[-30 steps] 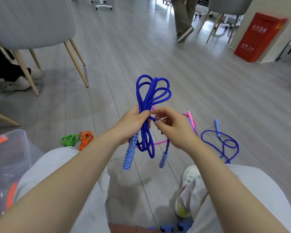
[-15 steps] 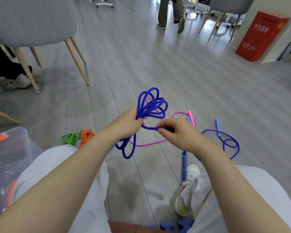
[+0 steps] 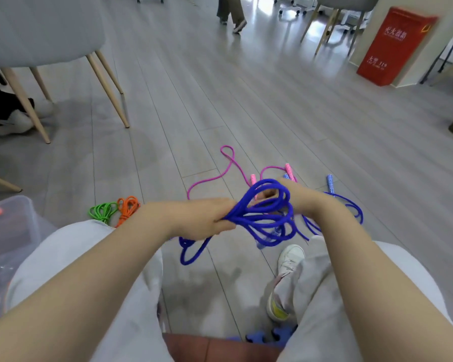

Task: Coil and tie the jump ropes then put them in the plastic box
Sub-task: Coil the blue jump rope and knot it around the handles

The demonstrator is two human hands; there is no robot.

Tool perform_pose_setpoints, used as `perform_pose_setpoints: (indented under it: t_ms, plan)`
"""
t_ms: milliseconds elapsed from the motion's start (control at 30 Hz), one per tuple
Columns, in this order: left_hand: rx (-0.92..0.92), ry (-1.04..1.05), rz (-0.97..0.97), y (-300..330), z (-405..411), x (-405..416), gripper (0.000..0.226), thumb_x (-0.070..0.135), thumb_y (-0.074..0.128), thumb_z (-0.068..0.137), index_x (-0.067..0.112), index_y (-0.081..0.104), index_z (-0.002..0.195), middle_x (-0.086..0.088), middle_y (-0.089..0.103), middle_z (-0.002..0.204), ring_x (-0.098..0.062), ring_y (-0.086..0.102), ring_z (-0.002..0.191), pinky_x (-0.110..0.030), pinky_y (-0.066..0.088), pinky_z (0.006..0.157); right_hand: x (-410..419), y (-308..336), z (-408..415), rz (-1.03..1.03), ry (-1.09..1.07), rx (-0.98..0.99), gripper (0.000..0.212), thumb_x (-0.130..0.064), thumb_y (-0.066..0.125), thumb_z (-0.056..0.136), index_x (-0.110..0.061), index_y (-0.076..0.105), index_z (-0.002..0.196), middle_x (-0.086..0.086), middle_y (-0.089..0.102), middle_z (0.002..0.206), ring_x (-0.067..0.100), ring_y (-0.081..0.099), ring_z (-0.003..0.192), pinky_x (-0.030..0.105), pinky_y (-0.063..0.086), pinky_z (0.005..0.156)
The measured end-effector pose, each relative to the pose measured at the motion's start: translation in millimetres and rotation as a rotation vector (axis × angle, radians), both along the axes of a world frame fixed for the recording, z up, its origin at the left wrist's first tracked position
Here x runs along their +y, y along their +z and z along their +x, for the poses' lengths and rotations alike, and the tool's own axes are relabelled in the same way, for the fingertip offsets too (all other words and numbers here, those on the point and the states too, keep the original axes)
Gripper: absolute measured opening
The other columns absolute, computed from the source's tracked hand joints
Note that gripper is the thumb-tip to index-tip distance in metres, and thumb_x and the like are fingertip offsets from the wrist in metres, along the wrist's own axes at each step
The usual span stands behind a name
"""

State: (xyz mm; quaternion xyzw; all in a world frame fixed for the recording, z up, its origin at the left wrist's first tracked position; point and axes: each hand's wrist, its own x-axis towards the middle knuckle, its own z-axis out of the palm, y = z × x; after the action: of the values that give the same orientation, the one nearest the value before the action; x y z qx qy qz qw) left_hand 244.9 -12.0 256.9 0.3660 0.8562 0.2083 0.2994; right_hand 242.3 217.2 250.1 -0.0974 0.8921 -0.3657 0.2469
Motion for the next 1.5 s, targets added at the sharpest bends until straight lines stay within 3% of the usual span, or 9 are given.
perform_pose_setpoints:
  t_ms: [167, 367, 533, 667, 867, 1033, 1233, 1400, 1500]
  plan:
    - [0.336, -0.145, -0.386, -23.2, 17.0, 6.5, 0.014, 0.027, 0.042, 0.102, 0.020, 0.044, 0.114, -0.002, 0.051, 0.111, -0.018, 0.050, 0.081, -0.035, 0.044, 0.073, -8.4, 6.6, -6.4, -0.352, -0.178, -0.233, 0.030, -0.028, 0.062, 0.093, -0.011, 0.057, 0.069, 0.010, 0.050, 0.062, 0.015, 0.039, 0.049, 0.023, 0.032, 0.047]
    - [0.520, -0.038, -0.441, -35.6, 20.2, 20.0, 0.028, 0.010, 0.047, 0.097, 0.008, 0.041, 0.125, -0.009, 0.056, 0.117, -0.027, 0.061, 0.097, -0.034, 0.043, 0.071, -45.2, 20.1, 5.0, -0.138, -0.209, 0.067, 0.010, -0.021, 0.063, 0.091, -0.015, 0.062, 0.098, -0.004, 0.063, 0.061, 0.008, 0.050, 0.051, 0.023, 0.041, 0.053]
    - [0.356, 0.311, -0.228, -37.2, -17.6, 7.7, 0.009, 0.012, 0.045, 0.098, 0.015, 0.043, 0.106, -0.004, 0.058, 0.096, -0.021, 0.052, 0.074, -0.032, 0.039, 0.060, -74.6, 6.2, 16.0, -0.024, -0.278, 0.373, 0.009, -0.023, 0.059, 0.091, -0.025, 0.058, 0.100, -0.007, 0.063, 0.071, 0.003, 0.055, 0.066, 0.019, 0.038, 0.058]
    - [0.272, 0.561, 0.021, -27.1, -36.7, -1.6, 0.015, 0.031, 0.047, 0.100, 0.018, 0.041, 0.096, 0.004, 0.050, 0.079, -0.019, 0.050, 0.072, -0.033, 0.039, 0.063, -79.7, 6.2, 17.2, -0.141, -0.393, 0.374, 0.011, -0.027, 0.057, 0.093, -0.023, 0.062, 0.102, -0.006, 0.066, 0.069, 0.002, 0.054, 0.060, 0.016, 0.037, 0.054]
    - [0.108, 0.666, 0.247, -10.5, -41.3, -6.2, 0.013, 0.034, 0.060, 0.090, 0.021, 0.063, 0.089, 0.011, 0.068, 0.069, -0.004, 0.061, 0.061, -0.026, 0.049, 0.059, -80.8, 8.7, 20.2, -0.459, -0.528, 0.242, 0.010, -0.020, 0.059, 0.091, -0.018, 0.066, 0.084, -0.004, 0.062, 0.055, 0.005, 0.050, 0.049, 0.023, 0.043, 0.054]
    - [0.077, 0.710, 0.286, -6.3, -38.3, -10.7, 0.018, 0.031, 0.060, 0.092, 0.013, 0.060, 0.095, 0.006, 0.070, 0.072, -0.008, 0.062, 0.061, -0.031, 0.054, 0.064, -78.4, 9.0, 19.2, -0.655, -0.493, -0.010, 0.010, -0.016, 0.059, 0.094, -0.009, 0.065, 0.091, 0.005, 0.056, 0.063, 0.007, 0.040, 0.042, 0.018, 0.033, 0.043]
    - [0.029, 0.651, 0.465, 10.6, -29.9, -12.9, 0.015, 0.026, 0.067, 0.089, 0.012, 0.064, 0.093, 0.008, 0.063, 0.060, -0.005, 0.055, 0.054, -0.018, 0.045, 0.054, -64.8, 2.3, 12.6, -0.640, -0.238, -0.241, 0.025, -0.030, 0.057, 0.097, -0.008, 0.064, 0.089, 0.004, 0.052, 0.062, 0.014, 0.041, 0.053, 0.025, 0.037, 0.052]
    - [-0.204, 0.398, 0.379, 23.7, -17.7, -17.4, 0.007, 0.014, 0.063, 0.092, 0.020, 0.062, 0.094, 0.004, 0.063, 0.069, -0.008, 0.055, 0.063, -0.023, 0.050, 0.063, -46.8, 3.7, 16.7, -0.416, -0.016, -0.111, 0.038, -0.036, 0.062, 0.093, -0.007, 0.057, 0.070, 0.010, 0.051, 0.063, 0.018, 0.047, 0.059, 0.029, 0.044, 0.063]
    - [-0.301, 0.268, 0.316, 27.2, -12.0, -20.4, 0.016, 0.017, 0.067, 0.090, 0.017, 0.064, 0.106, -0.007, 0.067, 0.084, -0.009, 0.058, 0.071, -0.028, 0.053, 0.070, -32.9, 3.7, 15.8, -0.275, 0.053, -0.089, 0.023, -0.025, 0.061, 0.094, -0.006, 0.064, 0.081, 0.016, 0.066, 0.076, 0.014, 0.065, 0.069, 0.023, 0.049, 0.070]
